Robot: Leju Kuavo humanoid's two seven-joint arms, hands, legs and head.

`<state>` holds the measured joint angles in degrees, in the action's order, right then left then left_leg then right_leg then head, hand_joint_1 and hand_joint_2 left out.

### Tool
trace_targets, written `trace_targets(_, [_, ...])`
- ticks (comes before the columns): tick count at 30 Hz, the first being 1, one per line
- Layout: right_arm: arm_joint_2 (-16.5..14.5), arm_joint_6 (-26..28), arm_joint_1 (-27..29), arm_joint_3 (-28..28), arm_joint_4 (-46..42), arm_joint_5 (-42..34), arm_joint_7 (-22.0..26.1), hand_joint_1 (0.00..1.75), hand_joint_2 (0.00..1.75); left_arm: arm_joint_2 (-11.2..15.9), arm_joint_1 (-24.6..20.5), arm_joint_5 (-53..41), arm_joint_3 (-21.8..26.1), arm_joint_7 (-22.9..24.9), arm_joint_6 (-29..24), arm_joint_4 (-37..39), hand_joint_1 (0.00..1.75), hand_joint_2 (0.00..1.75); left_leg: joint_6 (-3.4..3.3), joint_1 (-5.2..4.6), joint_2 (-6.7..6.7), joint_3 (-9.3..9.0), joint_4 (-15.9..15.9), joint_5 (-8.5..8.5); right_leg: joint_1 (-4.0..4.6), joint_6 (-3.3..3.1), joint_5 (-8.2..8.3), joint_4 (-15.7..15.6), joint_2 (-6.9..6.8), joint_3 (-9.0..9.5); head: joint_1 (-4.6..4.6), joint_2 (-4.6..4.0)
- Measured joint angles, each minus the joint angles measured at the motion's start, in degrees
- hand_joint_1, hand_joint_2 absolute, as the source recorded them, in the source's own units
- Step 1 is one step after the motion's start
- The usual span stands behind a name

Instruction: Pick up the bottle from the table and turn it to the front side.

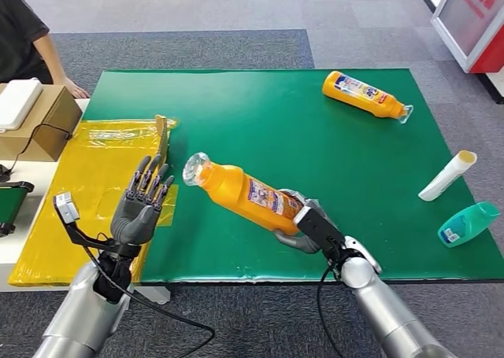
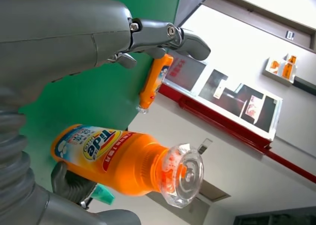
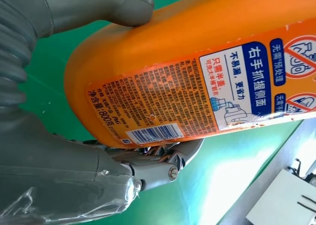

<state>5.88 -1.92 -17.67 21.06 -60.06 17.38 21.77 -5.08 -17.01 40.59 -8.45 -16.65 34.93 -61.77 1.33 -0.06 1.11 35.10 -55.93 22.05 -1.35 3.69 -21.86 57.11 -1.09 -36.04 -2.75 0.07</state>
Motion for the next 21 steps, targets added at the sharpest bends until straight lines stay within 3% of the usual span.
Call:
trace_targets(12, [-0.6, 2.3, -0.1, 0.6, -1.7, 4.1, 0.4, 1.75, 1.75, 0.2, -0.7, -2.7, -1.6, -0.1, 0.9, 1.4, 0.00, 1.75, 0.01, 0.00, 0.00, 0.00, 0.0, -0.03, 0.01, 0.00, 0.01, 0.0, 0.00, 0.01, 0.00, 0.00])
trace_targets(21, [-1.2, 2.8, -4.6, 2.4, -2.9, 7.4, -0.9, 1.75, 1.75, 1.3, -4.4, -9.5, -5.8, -1.1, 1.4, 3.6, 0.00, 1.75, 0.00, 0.00, 0.00, 0.01, 0.0, -0.06, 0.01, 0.00, 0.02, 0.0, 0.00, 0.00, 0.01, 0.00])
